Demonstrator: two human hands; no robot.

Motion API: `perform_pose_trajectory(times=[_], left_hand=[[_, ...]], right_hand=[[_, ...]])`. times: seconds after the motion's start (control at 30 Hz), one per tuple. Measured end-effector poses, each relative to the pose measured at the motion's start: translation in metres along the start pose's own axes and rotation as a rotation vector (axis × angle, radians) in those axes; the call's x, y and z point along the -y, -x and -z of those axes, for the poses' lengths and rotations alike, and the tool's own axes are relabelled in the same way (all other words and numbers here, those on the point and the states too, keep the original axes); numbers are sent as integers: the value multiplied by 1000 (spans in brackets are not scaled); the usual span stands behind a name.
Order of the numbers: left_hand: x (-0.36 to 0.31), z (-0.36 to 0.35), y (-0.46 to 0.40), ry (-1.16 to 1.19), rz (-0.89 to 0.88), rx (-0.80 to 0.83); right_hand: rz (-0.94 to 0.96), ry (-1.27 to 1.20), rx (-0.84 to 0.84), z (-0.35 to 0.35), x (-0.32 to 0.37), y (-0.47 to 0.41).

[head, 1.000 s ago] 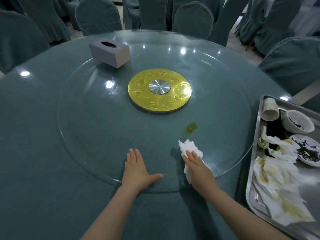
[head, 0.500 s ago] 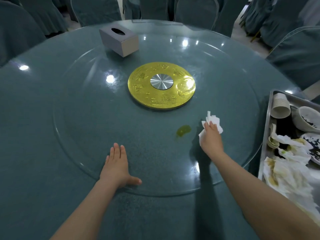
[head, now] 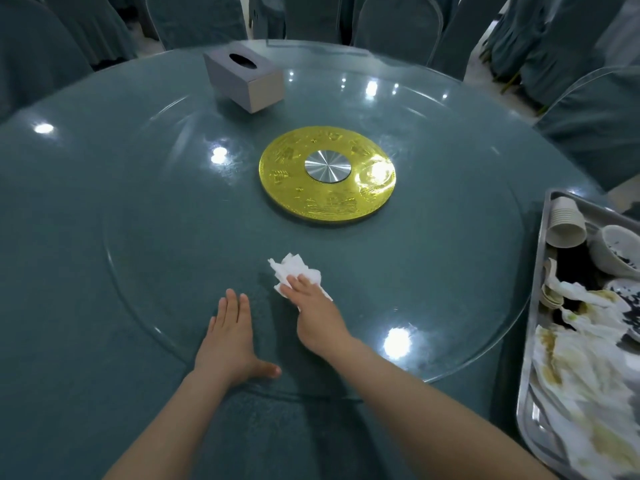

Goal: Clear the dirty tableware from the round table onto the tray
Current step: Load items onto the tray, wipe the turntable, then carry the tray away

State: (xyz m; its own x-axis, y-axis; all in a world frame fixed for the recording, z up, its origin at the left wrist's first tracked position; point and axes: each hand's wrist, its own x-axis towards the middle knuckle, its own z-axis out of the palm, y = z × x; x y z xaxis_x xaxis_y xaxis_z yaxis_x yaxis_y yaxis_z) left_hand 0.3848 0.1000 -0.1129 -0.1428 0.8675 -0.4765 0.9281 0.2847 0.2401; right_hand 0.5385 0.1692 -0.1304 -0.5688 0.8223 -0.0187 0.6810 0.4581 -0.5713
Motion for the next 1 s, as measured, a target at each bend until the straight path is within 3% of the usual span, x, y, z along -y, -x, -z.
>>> perform_pose_trajectory(times=[0.23,0.33,0.53,0.7,0.9,1.0], left_hand=[[2,0,-1,32,-13,-4],[3,-1,-1,37,-20,-7],[5,0,0,48,-37,-5],[1,-1,1,44,-27,-10],[-4,-4,6,62,-11,-49],[-9,-8,19,93,14,-101]], right_hand=[[134,28,200,10,-10,40],[141,65,212,14,-33,73],[-50,137,39,62,-98,125],[-404,179,-155,113,-155,154],[-631,-12,-416,99,-133,144],[-563,-33,-352,79,-102,146]])
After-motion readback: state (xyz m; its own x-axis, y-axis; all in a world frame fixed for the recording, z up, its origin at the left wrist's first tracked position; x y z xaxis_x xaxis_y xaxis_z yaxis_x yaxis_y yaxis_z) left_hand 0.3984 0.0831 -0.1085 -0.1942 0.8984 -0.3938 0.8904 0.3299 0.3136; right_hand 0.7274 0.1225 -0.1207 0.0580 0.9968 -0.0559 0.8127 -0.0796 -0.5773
